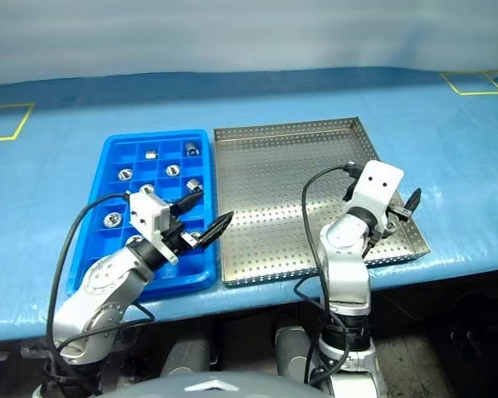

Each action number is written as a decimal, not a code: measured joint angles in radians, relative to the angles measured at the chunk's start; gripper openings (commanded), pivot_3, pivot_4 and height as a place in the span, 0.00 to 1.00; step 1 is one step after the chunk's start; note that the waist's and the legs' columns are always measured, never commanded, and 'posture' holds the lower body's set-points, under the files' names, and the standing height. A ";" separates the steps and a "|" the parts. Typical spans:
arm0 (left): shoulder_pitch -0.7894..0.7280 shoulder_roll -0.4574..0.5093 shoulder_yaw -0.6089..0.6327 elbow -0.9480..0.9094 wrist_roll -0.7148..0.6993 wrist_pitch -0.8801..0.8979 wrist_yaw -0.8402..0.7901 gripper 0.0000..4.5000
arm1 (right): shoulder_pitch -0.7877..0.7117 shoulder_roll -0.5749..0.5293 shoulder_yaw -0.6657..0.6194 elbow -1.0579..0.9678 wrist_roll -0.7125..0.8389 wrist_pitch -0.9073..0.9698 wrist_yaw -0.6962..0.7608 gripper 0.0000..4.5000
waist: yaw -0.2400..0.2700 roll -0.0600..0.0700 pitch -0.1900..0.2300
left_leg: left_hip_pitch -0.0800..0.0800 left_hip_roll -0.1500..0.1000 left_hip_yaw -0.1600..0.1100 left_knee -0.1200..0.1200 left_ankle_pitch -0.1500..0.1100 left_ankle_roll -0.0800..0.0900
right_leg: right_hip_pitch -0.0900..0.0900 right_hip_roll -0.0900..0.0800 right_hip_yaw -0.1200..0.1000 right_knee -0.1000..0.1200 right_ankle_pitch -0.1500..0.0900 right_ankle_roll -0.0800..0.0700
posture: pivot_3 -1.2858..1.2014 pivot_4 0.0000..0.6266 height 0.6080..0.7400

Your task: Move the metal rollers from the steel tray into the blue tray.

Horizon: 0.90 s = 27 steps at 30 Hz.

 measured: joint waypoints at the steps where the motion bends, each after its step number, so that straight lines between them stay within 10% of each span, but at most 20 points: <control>1: 0.000 0.000 0.000 0.000 0.000 0.000 0.000 1.00 | 0.001 0.000 -0.005 0.009 0.019 -0.014 -0.015 0.99 | 0.000 0.000 0.000 | 0.000 0.000 0.000 0.000 0.000 0.000 | 0.000 0.000 0.000 0.000 0.000 0.000 | 0.50 0.24 1.00; 27: 0.024 0.001 0.017 0.000 0.000 -0.005 0.000 1.00 | -0.116 0.083 -0.227 0.198 0.324 -0.155 -0.294 0.99 | 0.009 0.003 -0.001 | 0.000 0.000 -0.001 0.000 0.000 0.001 | 0.001 0.000 0.000 0.000 0.001 -0.002 | 0.52 0.24 1.00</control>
